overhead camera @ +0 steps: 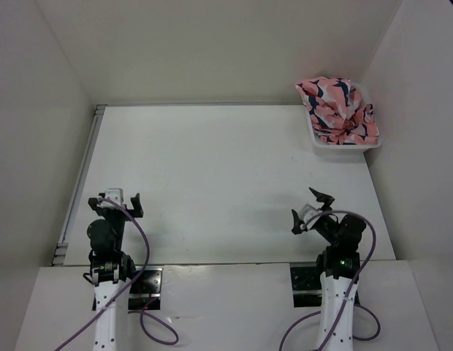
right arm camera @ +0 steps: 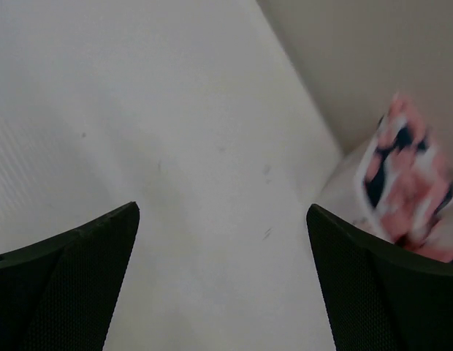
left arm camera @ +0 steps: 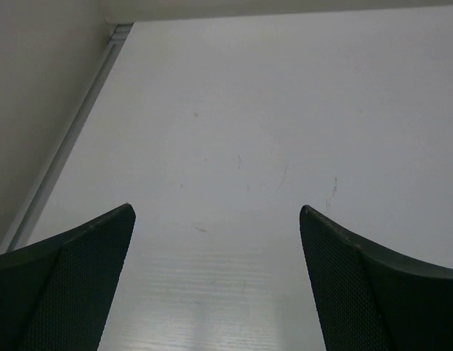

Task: Fold and stack the shorts
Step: Grab the shorts from the pile

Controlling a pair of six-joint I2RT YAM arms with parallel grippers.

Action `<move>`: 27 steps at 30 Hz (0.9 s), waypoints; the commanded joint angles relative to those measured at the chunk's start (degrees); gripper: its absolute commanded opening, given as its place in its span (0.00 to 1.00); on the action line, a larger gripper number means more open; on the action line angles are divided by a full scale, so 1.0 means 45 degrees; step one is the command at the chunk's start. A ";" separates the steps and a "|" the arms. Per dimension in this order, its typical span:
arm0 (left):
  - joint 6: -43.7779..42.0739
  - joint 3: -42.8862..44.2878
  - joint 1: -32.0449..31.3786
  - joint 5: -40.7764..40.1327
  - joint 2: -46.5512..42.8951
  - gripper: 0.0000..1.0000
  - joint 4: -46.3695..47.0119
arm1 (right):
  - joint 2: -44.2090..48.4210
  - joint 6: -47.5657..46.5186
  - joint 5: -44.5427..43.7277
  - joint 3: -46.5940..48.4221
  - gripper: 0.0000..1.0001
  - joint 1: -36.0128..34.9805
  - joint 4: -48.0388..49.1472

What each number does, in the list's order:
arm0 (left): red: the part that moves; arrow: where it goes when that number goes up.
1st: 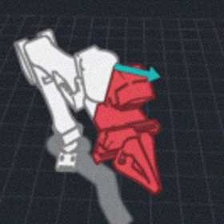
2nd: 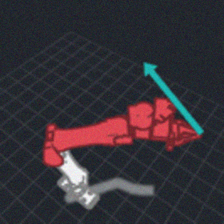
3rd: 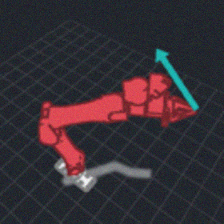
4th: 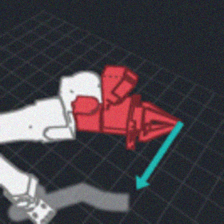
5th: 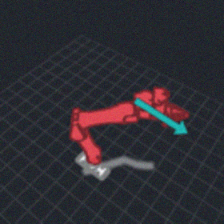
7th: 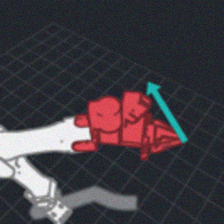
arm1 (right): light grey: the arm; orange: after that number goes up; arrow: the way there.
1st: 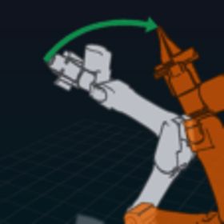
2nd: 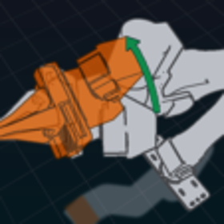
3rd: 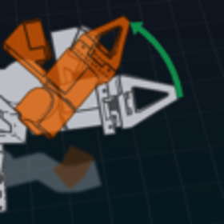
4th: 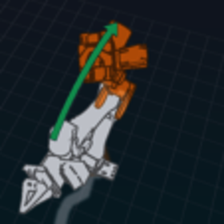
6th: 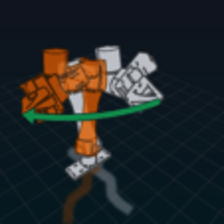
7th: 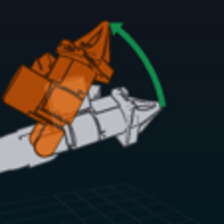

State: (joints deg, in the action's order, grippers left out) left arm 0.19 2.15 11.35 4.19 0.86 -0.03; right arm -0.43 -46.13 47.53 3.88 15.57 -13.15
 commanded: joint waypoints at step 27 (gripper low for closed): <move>-0.0041 1.4658 -0.3694 0.3563 1.8070 1.00 -0.5032 | -2.6953 0.7946 -1.1166 2.5462 0.99 -0.1273 -0.3388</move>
State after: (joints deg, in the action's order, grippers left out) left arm 0.25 65.36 -2.98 23.00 82.70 -16.25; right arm -116.40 -23.00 2.17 110.52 8.27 -17.45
